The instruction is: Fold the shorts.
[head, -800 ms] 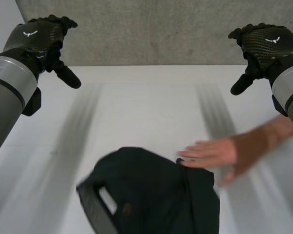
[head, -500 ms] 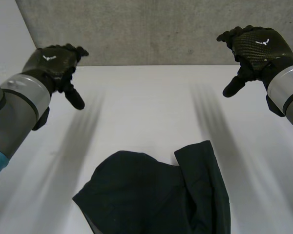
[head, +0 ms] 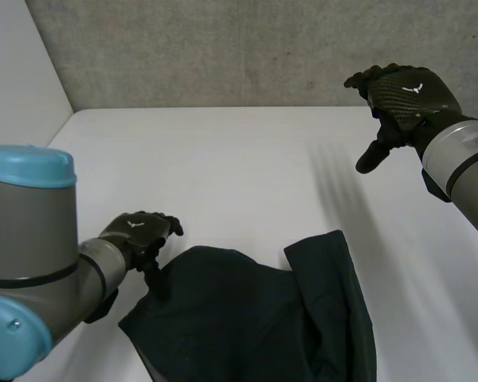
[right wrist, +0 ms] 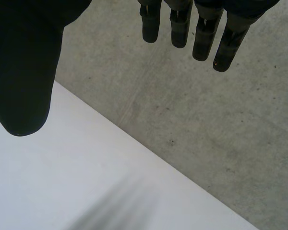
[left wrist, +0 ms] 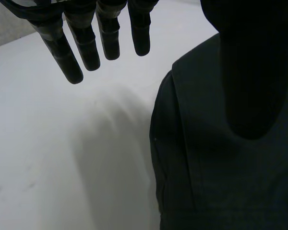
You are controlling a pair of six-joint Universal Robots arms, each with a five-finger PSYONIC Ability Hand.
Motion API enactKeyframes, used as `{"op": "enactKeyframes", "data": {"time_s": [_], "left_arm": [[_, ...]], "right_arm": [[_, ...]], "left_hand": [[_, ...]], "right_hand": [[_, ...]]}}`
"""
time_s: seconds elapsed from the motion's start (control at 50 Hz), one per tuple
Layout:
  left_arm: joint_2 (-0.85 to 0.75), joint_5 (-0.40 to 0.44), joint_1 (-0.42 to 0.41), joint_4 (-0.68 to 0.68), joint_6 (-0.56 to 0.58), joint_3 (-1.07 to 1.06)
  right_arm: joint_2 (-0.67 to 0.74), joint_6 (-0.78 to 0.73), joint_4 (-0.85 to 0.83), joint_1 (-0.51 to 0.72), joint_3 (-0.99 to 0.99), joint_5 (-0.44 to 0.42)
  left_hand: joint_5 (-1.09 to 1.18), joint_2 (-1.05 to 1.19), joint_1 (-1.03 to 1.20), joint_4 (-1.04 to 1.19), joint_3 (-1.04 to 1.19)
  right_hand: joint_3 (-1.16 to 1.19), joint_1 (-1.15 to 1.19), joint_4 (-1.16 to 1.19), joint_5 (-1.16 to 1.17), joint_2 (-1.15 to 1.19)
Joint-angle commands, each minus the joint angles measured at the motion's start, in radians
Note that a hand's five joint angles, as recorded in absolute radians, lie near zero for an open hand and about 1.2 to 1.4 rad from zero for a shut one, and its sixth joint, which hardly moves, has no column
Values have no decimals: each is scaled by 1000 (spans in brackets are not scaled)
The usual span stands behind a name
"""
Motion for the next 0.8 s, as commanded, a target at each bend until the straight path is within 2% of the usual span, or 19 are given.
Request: {"op": "enactKeyframes", "data": {"time_s": [0.02, 0.1, 0.14, 0.16, 0.2, 0.22, 0.38, 0.48, 0.56, 0.62, 0.7, 0.78, 0.8], "left_arm": [[-88, -4, -24, 61, -19, 27], [-145, -14, -34, 61, -19, 47], [-163, -23, -45, 61, -21, 52], [-165, -30, -54, 65, -21, 53], [-159, -44, -59, 73, -24, 55], [-156, -53, -60, 79, -24, 58], [-10, -167, -37, 179, -12, 112], [51, -187, 67, 203, 10, 248], [50, -188, 102, 208, 77, 367], [44, -188, 88, 211, 123, 443], [-28, -188, 10, 214, 145, 567], [-137, -190, -97, 219, 154, 665], [-188, -188, -150, 220, 156, 699]], "right_arm": [[-2, -1, -1, 0, 12, 0], [-2, -5, -1, 0, 12, 0], [-2, -17, -1, 0, 14, 0], [-2, -27, -1, 2, 15, 1], [-2, -37, -1, 2, 18, 1], [-3, -41, -1, 2, 21, 3], [0, -72, -2, 18, 26, 6], [0, -75, -2, 26, 21, 6], [1, -75, -2, 28, 15, 6], [3, -75, -4, 26, 11, 6], [3, -75, -4, 26, 6, 8], [3, -77, -4, 25, 1, 8], [3, -77, -5, 19, -3, 8]], "left_hand": [[62, 64, 65, 60, 66], [83, 84, 86, 80, 86], [264, 265, 267, 261, 267], [628, 629, 631, 625, 631], [994, 995, 997, 991, 997], [1091, 1093, 1094, 1089, 1095], [1092, 1094, 1095, 1090, 1096], [1092, 1094, 1095, 1090, 1096], [1092, 1094, 1095, 1090, 1096], [1092, 1094, 1095, 1090, 1096], [1092, 1094, 1095, 1090, 1096], [1092, 1094, 1095, 1090, 1096], [1092, 1094, 1095, 1090, 1096]], "right_hand": [[-21, 29, -58, -47, -43], [-21, 29, -58, -47, -43], [-21, 29, -58, -47, -43], [-21, 29, -58, -47, -43], [-21, 29, -58, -47, -43], [-21, 29, -58, -47, -43], [-21, 29, -58, -47, -43], [-21, 29, -58, -47, -43], [-21, 29, -58, -47, -43], [-21, 29, -58, -47, -43], [-21, 29, -58, -47, -43], [-21, 29, -58, -47, -43], [-21, 29, -58, -47, -43]]}}
